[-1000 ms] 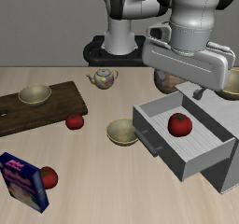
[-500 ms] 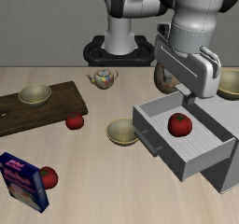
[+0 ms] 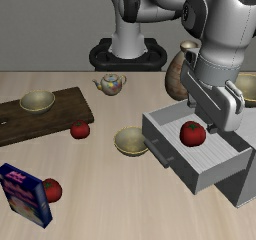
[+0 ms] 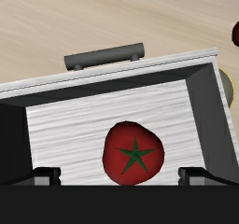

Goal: Pick the tomato in the top layer of the drawer and place it on the porcelain bowl at the top of the cabinet

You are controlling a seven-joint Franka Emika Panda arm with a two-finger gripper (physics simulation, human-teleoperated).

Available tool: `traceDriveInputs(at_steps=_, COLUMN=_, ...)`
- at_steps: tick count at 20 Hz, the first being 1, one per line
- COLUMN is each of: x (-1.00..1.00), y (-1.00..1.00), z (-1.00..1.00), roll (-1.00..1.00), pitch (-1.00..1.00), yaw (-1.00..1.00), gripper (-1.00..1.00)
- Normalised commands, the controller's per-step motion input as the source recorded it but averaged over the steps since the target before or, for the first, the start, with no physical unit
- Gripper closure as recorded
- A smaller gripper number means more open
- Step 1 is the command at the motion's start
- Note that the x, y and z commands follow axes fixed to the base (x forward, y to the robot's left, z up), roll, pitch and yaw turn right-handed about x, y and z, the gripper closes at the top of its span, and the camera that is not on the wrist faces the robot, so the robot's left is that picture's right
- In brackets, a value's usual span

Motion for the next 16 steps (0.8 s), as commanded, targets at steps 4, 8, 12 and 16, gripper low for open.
traceDriveInputs(at_steps=4, x=0.0, y=-0.25, z=-0.75, roll=0.0, pitch=0.0, yaw=0.0, gripper=-1.0)
traceDriveInputs(at_steps=8, x=-0.25, y=0.0, z=-0.75, roll=0.0, pitch=0.0, yaw=0.0, gripper=-1.0)
traceDriveInputs(at_steps=12, x=0.0, y=0.0, z=-0.25, roll=0.0, pitch=0.0, yaw=0.0, gripper=1.0)
traceDriveInputs(at_steps=16, x=0.0, y=0.0, z=0.0, roll=0.0, pitch=0.0, yaw=0.0, gripper=1.0)
